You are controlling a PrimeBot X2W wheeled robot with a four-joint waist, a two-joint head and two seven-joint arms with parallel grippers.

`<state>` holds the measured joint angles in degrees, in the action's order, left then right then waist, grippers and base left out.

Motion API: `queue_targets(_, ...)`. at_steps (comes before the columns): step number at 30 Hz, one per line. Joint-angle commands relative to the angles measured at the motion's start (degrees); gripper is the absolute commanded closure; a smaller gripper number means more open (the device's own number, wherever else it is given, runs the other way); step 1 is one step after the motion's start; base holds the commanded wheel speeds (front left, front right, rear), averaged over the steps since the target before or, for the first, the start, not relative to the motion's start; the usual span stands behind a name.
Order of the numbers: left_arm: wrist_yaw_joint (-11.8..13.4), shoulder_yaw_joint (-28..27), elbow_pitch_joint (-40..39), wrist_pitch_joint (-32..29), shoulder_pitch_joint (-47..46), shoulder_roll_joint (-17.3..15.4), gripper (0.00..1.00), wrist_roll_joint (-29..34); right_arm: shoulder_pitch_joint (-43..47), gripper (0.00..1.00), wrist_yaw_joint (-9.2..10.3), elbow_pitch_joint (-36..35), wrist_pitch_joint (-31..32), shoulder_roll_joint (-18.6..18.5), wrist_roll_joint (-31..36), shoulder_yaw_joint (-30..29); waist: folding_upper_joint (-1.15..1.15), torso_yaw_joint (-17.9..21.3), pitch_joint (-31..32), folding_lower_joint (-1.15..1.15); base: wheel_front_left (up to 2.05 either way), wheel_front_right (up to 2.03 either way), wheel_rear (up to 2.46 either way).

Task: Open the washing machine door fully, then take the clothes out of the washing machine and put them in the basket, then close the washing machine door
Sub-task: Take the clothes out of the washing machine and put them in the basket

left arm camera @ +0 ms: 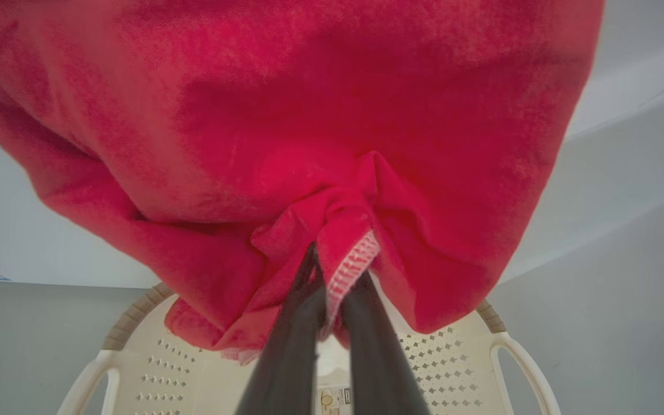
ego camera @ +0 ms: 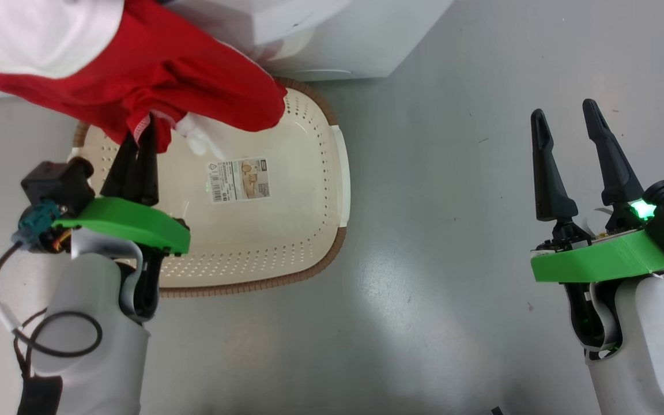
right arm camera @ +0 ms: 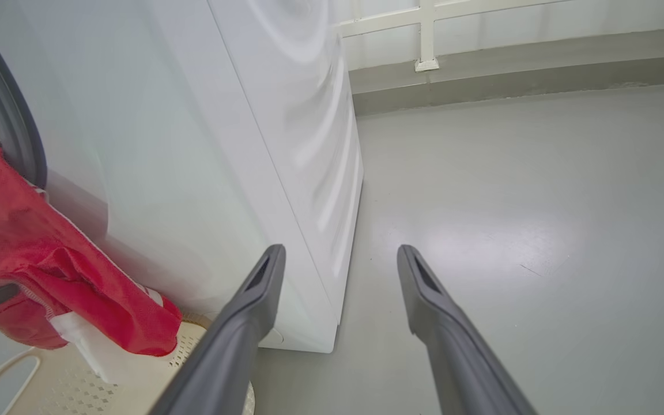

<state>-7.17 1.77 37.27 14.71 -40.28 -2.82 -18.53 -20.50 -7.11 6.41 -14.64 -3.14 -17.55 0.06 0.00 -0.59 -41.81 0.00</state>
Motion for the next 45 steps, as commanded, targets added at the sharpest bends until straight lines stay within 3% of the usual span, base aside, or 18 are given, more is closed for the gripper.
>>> queue_targets(1, -0.3, -1.3, -0.3, 0.3, 0.2, -2.0, 1.00, 0.2, 0.1, 0.00, -0.37, -1.5, -0.4, 0.3, 0.1, 0.9, 0.00, 0.1, -0.4, 0.00, 0.00, 0.00, 0.00)
queue_targets(2, -0.3, -1.1, 0.6, 0.3, -0.3, -2.1, 1.00, 0.2, 0.1, 0.00, -0.37, -1.5, -0.4, 0.3, 0.1, 0.9, 0.00, 0.2, -0.5, 0.00, 0.00, 0.00, 0.00)
queue_targets(3, -0.3, -0.9, 1.6, 0.3, -0.7, -2.1, 0.92, 0.1, 0.0, 0.00, -0.37, -1.5, -0.4, 0.3, 0.0, 0.9, 0.00, 0.2, -0.6, 0.00, 0.00, 0.00, 0.00)
queue_targets(5, -0.3, -0.6, 3.5, 0.3, -1.7, -2.4, 0.58, 0.1, -0.1, 0.00, -0.37, -1.5, -0.4, 0.3, 0.0, 0.9, 0.00, 0.3, -0.8, 0.00, 0.00, 0.00, 0.00)
queue_targets(6, -0.3, -0.4, 4.2, 0.3, -2.4, -2.6, 0.31, -0.1, -0.2, 0.00, -0.37, -1.6, -0.4, 0.3, 0.0, 1.0, 0.00, 0.3, -0.9, 0.00, 0.00, 0.00, 0.00)
queue_targets(8, -0.3, -0.3, 5.2, 0.3, -3.4, -2.8, 0.23, -0.4, -0.3, 0.00, -0.37, -1.6, -0.4, 0.3, 0.0, 1.0, 0.00, 0.4, -1.1, 0.00, 0.00, 0.00, 0.00)
queue_targets(9, -0.3, -0.2, 5.7, 0.3, -3.7, -2.8, 0.11, -0.5, -0.4, 0.00, -0.37, -1.5, -0.4, 0.3, 0.0, 1.0, 0.00, 0.4, -1.2, 0.00, 0.00, 0.00, 0.00)
queue_targets(13, -0.3, 0.4, 8.4, 0.3, -5.0, -3.0, 0.05, -0.7, -0.7, 0.00, -0.37, -1.3, -0.4, 0.3, 0.0, 1.2, 0.00, 0.5, -1.4, 0.00, 0.00, 0.00, 0.00)
queue_targets(18, -0.3, 1.0, 10.9, 0.3, -5.7, -3.1, 0.05, -1.4, -0.7, 0.00, -0.37, -1.4, -0.4, 0.3, -0.1, 1.4, 0.00, 0.8, -1.5, 0.00, 0.00, 0.00, 0.00)
queue_targets(20, -0.3, 1.3, 12.0, 0.3, -6.1, -3.2, 0.00, -1.7, -0.7, 0.00, -0.37, -1.4, -0.4, 0.3, -0.1, 1.5, 0.00, 0.9, -1.6, 0.00, 0.00, 0.00, 0.00)
queue_targets(33, -0.3, 3.4, 16.6, 0.3, -7.7, -3.8, 0.00, -3.9, -0.4, 0.00, -0.37, -1.3, -0.4, 0.3, 0.0, 1.5, 0.00, 1.0, -1.0, 0.00, 0.00, 0.00, 0.00)
queue_targets(45, -0.3, 2.2, 13.7, 0.3, -4.0, -3.7, 0.00, -4.8, 0.7, 0.00, -0.37, 0.1, -0.4, 0.3, 0.1, 1.3, 0.00, 0.2, 3.5, 0.00, 0.00, 0.00, 0.00)
